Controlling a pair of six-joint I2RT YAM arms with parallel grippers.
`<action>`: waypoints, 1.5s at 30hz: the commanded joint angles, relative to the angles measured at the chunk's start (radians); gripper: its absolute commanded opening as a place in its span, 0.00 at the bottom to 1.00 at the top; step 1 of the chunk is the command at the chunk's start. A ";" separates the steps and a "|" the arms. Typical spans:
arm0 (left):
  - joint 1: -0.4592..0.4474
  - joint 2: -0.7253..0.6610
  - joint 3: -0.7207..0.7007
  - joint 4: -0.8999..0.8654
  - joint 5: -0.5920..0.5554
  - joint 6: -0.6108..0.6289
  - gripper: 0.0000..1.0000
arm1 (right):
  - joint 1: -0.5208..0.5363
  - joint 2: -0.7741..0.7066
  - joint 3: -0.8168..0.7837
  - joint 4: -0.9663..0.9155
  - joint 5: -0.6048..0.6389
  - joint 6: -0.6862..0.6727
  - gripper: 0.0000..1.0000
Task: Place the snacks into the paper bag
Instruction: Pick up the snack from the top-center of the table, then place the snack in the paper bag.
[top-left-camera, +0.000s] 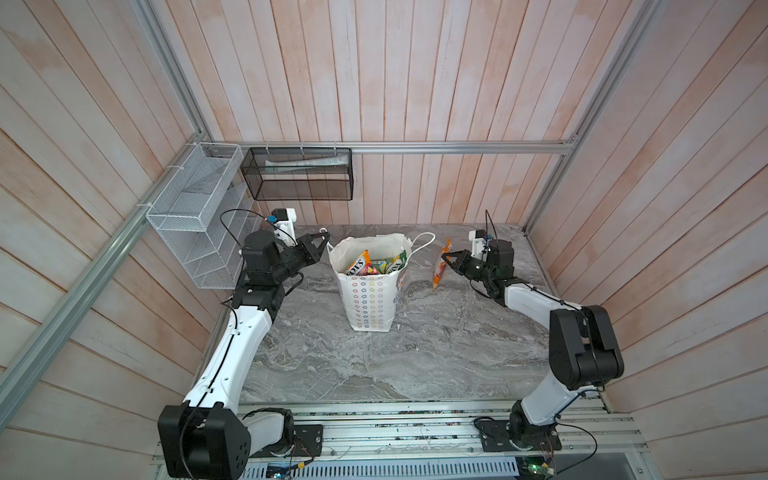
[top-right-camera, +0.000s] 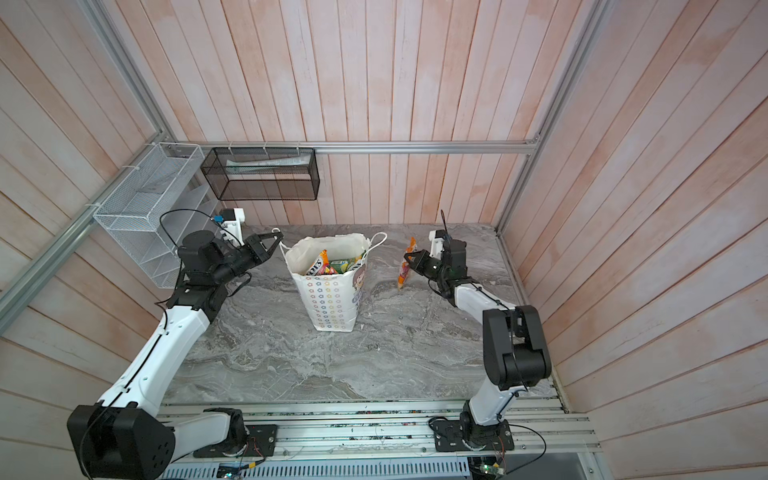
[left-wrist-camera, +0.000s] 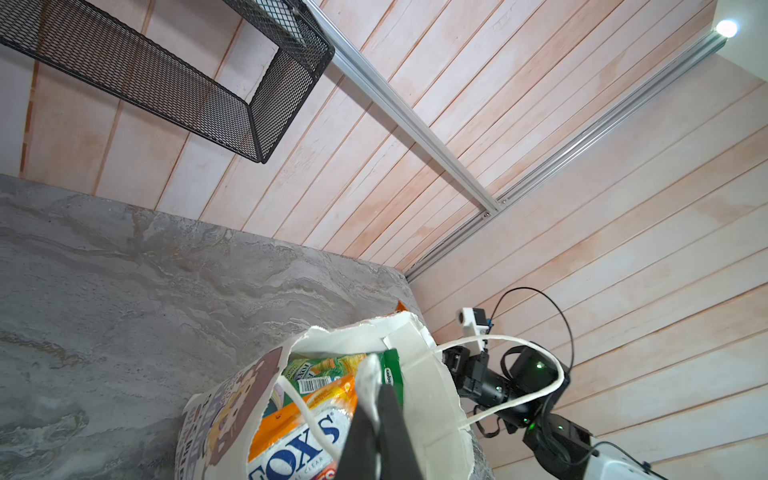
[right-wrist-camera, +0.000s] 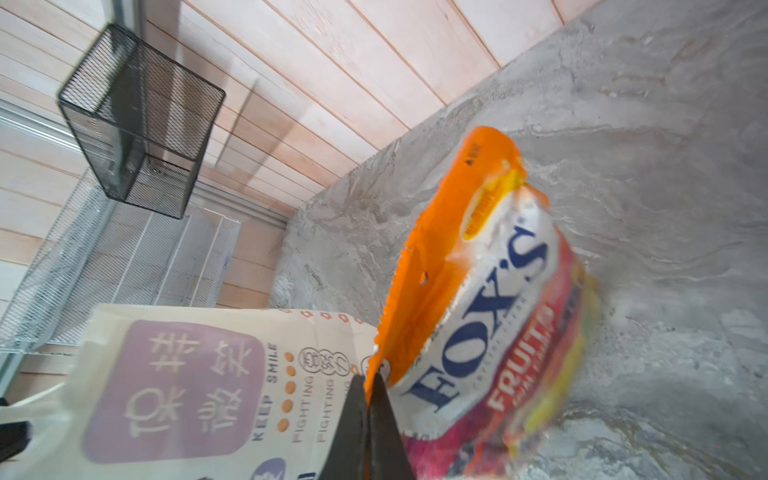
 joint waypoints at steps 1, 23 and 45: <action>0.004 -0.031 0.019 0.024 -0.013 0.025 0.00 | -0.004 -0.135 0.010 -0.029 0.061 0.008 0.00; 0.044 -0.020 -0.005 0.093 0.063 -0.068 0.00 | 0.318 -0.324 0.487 -0.304 0.360 -0.231 0.00; 0.054 -0.021 -0.010 0.101 0.063 -0.077 0.00 | 0.572 -0.001 0.866 -0.348 0.351 -0.304 0.00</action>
